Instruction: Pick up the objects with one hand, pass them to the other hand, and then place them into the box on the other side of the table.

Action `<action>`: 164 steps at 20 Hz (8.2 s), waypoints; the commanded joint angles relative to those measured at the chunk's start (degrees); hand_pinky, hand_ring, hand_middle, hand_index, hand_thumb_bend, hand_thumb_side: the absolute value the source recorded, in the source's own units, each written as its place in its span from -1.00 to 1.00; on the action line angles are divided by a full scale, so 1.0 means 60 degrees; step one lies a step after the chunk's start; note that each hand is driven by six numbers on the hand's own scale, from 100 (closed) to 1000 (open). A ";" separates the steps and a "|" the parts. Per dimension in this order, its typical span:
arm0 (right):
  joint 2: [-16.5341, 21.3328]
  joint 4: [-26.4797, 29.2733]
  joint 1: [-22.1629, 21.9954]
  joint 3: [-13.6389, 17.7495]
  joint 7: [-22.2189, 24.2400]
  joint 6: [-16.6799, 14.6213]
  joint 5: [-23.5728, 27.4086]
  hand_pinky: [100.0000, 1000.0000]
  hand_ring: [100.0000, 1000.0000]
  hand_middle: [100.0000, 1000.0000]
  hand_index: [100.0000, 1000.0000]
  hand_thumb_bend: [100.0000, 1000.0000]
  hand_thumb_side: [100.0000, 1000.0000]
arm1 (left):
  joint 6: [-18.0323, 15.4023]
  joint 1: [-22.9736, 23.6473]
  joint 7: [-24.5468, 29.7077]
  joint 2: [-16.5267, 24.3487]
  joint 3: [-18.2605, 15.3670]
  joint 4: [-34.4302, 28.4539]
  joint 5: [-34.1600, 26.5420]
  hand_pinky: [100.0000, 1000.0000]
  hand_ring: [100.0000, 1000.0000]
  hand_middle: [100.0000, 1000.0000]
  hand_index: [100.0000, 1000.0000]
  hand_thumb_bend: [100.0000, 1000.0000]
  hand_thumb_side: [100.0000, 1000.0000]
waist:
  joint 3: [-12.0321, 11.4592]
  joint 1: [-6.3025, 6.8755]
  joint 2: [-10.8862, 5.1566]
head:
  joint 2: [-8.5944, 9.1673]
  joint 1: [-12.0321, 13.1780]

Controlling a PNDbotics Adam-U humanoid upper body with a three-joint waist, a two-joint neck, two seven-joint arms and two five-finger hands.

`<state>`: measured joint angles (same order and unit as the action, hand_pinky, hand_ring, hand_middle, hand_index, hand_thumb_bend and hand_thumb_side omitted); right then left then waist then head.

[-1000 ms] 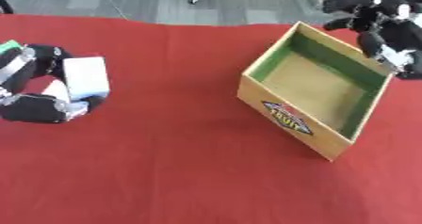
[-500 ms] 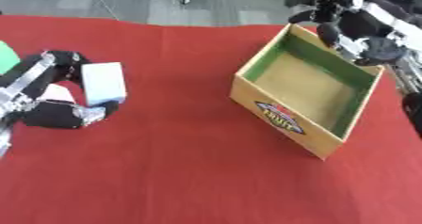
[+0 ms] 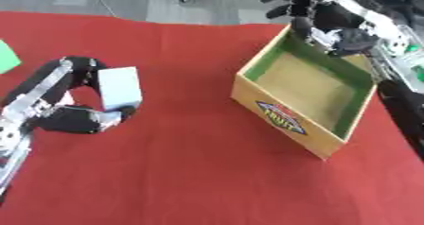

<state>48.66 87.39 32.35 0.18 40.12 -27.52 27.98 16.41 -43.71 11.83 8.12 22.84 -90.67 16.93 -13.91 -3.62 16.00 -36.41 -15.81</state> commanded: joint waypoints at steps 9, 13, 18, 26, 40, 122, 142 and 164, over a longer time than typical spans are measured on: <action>0.0120 -0.0305 0.0303 -0.0048 0.0403 -0.0768 -0.0668 0.71 1.00 0.69 0.84 -1.00 -0.48 | -0.0639 -0.0224 -0.0443 -0.0741 0.0317 -0.0133 0.0049 0.22 -0.24 -0.47 -0.21 -1.00 -1.00 | -0.0017 0.0000 -0.0124 | -0.0009 -0.0480; 0.0057 -0.0336 0.0351 -0.0123 0.0496 -0.0871 -0.0847 0.71 1.00 0.70 0.85 -1.00 -0.52 | -0.0760 -0.0222 -0.0618 -0.0961 0.0432 0.0012 -0.0104 0.22 -0.24 -0.47 -0.20 -1.00 -1.00 | -0.0009 0.0014 -0.0124 | -0.0103 -0.0681; -0.0055 -0.0427 0.0437 -0.0187 0.0646 -0.0927 -0.1052 0.72 1.00 0.71 0.86 -1.00 -0.56 | -0.0886 -0.0336 -0.0764 -0.1308 0.0509 0.0259 -0.0234 0.21 -0.24 -0.47 -0.20 -1.00 -1.00 | -0.0041 0.0000 -0.0130 | -0.0152 -0.0790; -0.0204 -0.0493 0.0514 -0.0227 0.0959 -0.1115 -0.1365 0.74 1.00 0.74 0.90 -1.00 -0.62 | -0.1004 -0.0364 -0.0970 -0.1687 0.0483 0.0599 -0.0350 0.20 -0.24 -0.48 -0.20 -1.00 -1.00 | -0.0080 -0.0015 -0.0113 | -0.0131 -0.0796; -0.0577 -0.0410 0.0468 -0.0286 0.1565 -0.1832 -0.2084 0.79 1.00 0.81 0.95 -1.00 -0.74 | -0.0929 -0.0271 -0.1566 -0.1924 0.0414 0.0967 -0.0556 0.18 -0.27 -0.49 -0.17 -1.00 -1.00 | 0.0080 0.0055 -0.0267 | -0.0450 -0.0622; -0.0810 0.0922 0.0454 -0.2033 0.1975 -0.3678 -0.3095 0.97 1.00 0.87 1.00 -1.00 -0.78 | -0.1465 -0.0794 -0.1939 -0.2797 0.0315 0.1524 -0.0121 0.11 -0.27 -0.49 -0.16 -1.00 -1.00 | -0.0118 -0.0206 -0.0172 | -0.0971 -0.1281; -0.0941 0.0804 0.0417 -0.2209 0.1975 -0.3971 -0.3412 1.00 1.00 0.90 1.00 -1.00 -0.78 | -0.1496 -0.0756 -0.1843 -0.2866 0.0435 0.1637 -0.0014 0.09 -0.28 -0.49 -0.16 -1.00 -1.00 | -0.0112 -0.0251 -0.0110 | -0.0762 -0.1312; -0.0821 0.1704 0.0237 -0.2419 0.1975 -0.2307 -0.2651 1.00 1.00 0.99 1.00 -1.00 -0.78 | -0.1678 -0.0644 -0.2096 -0.2869 0.0343 0.2029 0.0709 0.06 -0.28 -0.50 -0.17 -1.00 -1.00 | -0.0068 -0.0266 -0.0034 | -0.0585 -0.1303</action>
<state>42.12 94.99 33.16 -14.58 39.09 -28.56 11.12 6.49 -46.91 -0.94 -8.60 25.20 -78.38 20.65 -14.49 -5.30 16.68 -40.08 -23.38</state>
